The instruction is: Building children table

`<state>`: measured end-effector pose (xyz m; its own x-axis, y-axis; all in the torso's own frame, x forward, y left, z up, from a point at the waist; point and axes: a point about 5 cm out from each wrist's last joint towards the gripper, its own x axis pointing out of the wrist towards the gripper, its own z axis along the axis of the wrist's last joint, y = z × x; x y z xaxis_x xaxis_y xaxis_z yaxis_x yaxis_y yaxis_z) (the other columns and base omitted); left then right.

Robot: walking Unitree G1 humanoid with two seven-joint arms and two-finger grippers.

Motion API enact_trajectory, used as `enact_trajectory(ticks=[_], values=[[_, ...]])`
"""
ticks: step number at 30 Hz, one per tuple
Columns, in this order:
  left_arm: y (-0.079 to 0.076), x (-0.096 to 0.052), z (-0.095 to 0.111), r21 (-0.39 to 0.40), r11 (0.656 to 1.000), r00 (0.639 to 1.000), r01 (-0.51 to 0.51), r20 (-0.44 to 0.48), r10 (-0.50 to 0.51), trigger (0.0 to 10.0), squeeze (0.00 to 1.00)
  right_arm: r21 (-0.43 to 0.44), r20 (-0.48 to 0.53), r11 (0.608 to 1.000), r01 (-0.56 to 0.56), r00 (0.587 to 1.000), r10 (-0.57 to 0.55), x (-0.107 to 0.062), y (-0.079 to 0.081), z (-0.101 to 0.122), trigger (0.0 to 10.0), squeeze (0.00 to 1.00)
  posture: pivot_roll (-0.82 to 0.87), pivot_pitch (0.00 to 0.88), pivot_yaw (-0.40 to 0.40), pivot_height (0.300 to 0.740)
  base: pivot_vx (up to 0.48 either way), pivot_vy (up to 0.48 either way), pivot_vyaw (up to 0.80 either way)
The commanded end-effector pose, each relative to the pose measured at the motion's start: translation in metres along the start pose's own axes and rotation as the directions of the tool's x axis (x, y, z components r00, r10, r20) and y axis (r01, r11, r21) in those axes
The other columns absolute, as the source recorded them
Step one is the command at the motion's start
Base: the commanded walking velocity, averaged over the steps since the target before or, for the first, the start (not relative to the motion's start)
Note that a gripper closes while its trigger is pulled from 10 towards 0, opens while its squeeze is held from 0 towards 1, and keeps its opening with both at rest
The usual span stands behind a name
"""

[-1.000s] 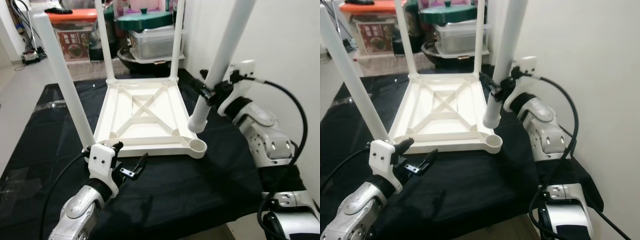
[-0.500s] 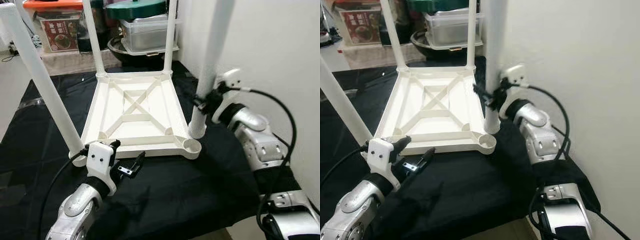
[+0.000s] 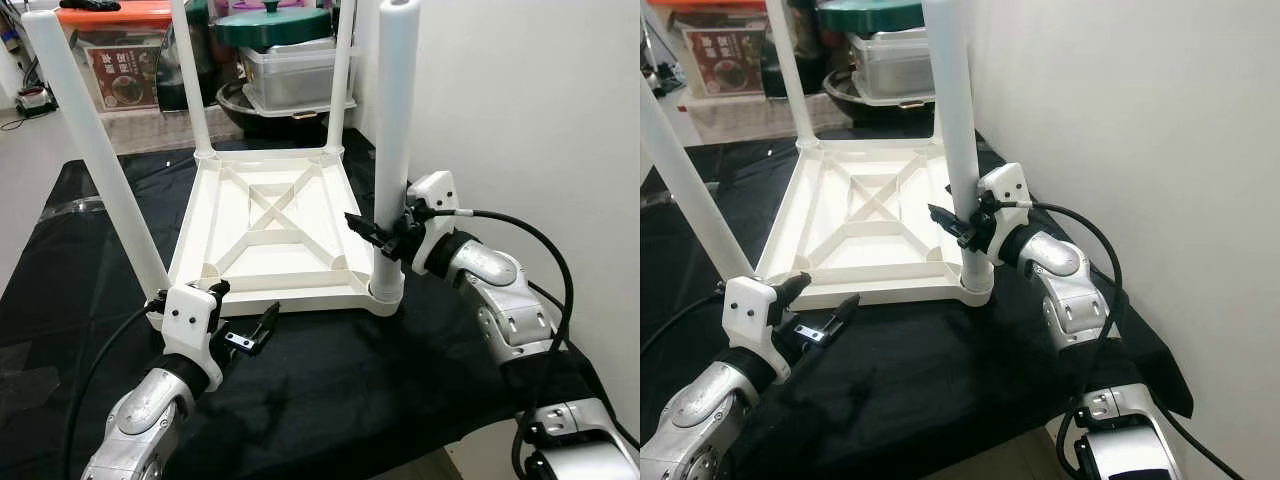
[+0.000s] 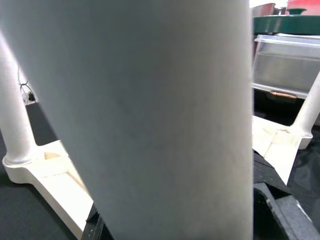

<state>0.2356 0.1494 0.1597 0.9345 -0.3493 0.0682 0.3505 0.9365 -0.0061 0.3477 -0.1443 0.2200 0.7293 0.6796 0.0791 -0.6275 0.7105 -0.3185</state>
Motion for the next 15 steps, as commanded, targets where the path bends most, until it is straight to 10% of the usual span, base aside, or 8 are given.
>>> enact_trajectory(ticks=[1, 15], values=[[0.003, 0.000, -0.002, 0.011, 1.000, 1.000, 0.001, -0.012, -0.001, 10.0, 0.00, -0.001, -0.012, 1.000, -0.029, 0.999, 0.029, -0.003, 0.007, -0.006, 10.0, 0.00, -0.01, 0.000, -0.041, 0.740, 0.000, 0.000, 0.00], [0.006, -0.003, -0.003, 0.002, 1.000, 1.000, -0.021, -0.020, 0.022, 10.0, 0.00, 0.082, -0.098, 0.997, -0.001, 0.995, 0.009, -0.005, 0.009, -0.044, 10.0, 0.00, 0.01, 0.000, -0.056, 0.740, 0.000, 0.000, 0.00]])
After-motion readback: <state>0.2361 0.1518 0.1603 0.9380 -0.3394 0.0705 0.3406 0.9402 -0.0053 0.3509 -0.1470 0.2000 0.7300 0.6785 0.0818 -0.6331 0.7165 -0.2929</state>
